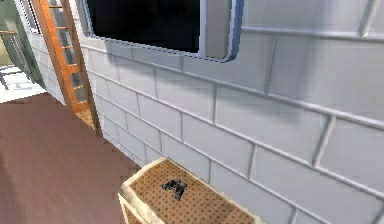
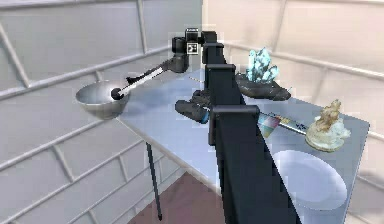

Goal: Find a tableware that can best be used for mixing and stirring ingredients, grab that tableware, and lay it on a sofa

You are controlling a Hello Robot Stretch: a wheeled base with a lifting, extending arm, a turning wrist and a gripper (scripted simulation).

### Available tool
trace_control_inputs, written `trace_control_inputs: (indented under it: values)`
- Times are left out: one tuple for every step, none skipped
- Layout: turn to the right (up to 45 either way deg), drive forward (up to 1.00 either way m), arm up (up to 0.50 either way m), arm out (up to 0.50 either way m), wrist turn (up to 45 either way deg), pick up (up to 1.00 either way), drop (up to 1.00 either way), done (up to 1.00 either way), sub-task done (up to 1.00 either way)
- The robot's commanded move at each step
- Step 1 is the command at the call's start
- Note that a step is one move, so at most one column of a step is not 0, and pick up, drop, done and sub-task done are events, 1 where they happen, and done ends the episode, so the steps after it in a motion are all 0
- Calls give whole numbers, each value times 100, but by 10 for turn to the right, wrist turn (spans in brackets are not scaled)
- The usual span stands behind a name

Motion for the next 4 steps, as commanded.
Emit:
trace_control_inputs:
  values:
    - [0,0,0,0,-450,0,0,0,0]
    - [0,0,0,0,-60,0,0,0,0]
    - [0,0,0,-48,0,0,0,0,0]
    - [-420,0,0,0,0,0,0,0,0]
